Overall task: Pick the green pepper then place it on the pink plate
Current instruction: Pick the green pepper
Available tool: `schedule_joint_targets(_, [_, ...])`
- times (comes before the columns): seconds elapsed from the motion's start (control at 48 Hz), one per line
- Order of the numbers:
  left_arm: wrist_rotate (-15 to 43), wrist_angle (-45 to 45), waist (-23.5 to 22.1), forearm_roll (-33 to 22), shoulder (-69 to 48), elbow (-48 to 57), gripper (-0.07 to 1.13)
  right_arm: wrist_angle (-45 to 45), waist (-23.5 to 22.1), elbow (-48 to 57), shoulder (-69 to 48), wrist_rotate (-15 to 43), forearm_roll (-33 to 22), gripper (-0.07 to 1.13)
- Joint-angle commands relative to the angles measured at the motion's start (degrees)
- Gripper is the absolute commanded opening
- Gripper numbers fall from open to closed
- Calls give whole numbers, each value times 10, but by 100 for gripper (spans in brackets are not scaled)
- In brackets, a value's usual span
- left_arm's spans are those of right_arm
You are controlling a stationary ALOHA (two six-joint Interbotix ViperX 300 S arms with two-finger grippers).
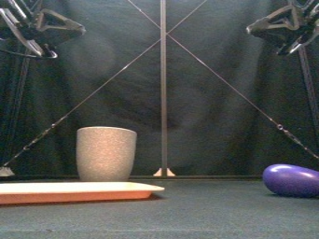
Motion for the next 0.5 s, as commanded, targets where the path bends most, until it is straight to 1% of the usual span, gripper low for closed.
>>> schedule_joint_targets(0.021, [0, 2, 0, -7, 7, -11, -1, 4, -2, 2, 13, 4, 8, 3])
schedule_joint_targets(0.167, [1, 11, 0, -11, 8, -11, -1, 43, -12, 4, 25, 31, 47, 4])
schedule_joint_targets(0.354, [0, 30, 8, -15, 7, -11, 0, 83, -38, 3, 30, 83, 121, 5])
schedule_joint_targets(0.417, [0, 33, 9, -18, 8, -11, 0, 95, -47, 0, 29, 105, 140, 9])
schedule_joint_targets(0.5, [1, 34, 11, -22, 7, -10, 0, 109, -54, -3, 28, 127, 148, 17])
